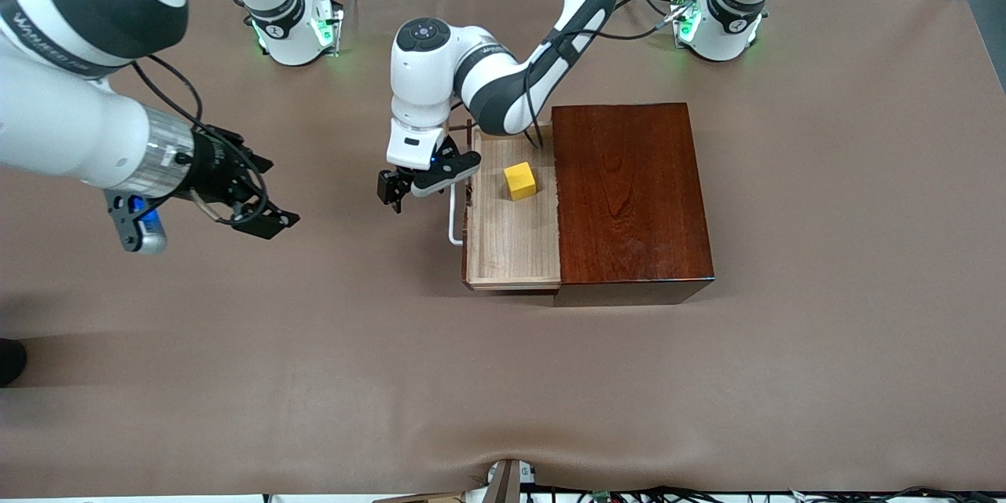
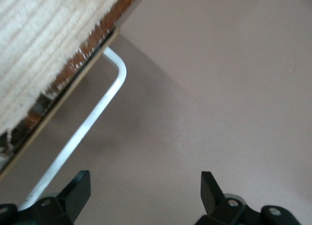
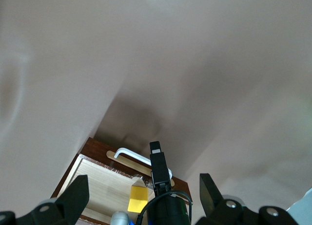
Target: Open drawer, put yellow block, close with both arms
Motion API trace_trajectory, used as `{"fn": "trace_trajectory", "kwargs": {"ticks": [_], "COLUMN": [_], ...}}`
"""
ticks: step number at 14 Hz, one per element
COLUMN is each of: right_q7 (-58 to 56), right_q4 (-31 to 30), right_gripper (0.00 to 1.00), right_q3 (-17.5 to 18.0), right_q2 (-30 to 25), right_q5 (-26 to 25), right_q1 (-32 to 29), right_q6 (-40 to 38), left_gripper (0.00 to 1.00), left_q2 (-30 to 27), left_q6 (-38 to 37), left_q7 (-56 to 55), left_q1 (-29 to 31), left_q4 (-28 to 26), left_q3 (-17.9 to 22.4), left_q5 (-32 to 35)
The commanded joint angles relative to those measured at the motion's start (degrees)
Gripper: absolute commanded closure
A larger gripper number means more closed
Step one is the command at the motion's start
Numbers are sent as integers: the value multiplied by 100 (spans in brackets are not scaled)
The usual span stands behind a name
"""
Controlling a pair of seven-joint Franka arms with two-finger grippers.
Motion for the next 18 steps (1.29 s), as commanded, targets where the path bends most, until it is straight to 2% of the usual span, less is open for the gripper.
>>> {"fn": "trace_trajectory", "kwargs": {"ticks": [1,5,10,14,18], "right_q7": [-468,-898,-1768,-2691,-3858], "right_q4": [-40,-40,-40,-40,-40], "right_gripper": [0,0,0,0,0], "right_q3": [100,91,91,82,109], "right_q2": [-118,-180,-268,-400,-487], "right_q5": [-80,-255,-721,-1134,-1117], "right_q1": [-312,-444,-444,-471,-961], "right_q6": [-86,-112,-112,-156,-463], "left_gripper": [0,0,0,0,0], "left_q2": [236,254,254,210,184], "left_q6": [60,-18,-571,-695,-1178], "left_q7": [-210,-219,-113,-8,308], "left_q1": [-104,-113,-69,79,176], "left_q4": [273,247,212,194,185], "left_q3": [189,163,163,155,163], "left_q5": [84,66,57,5,-101]}}
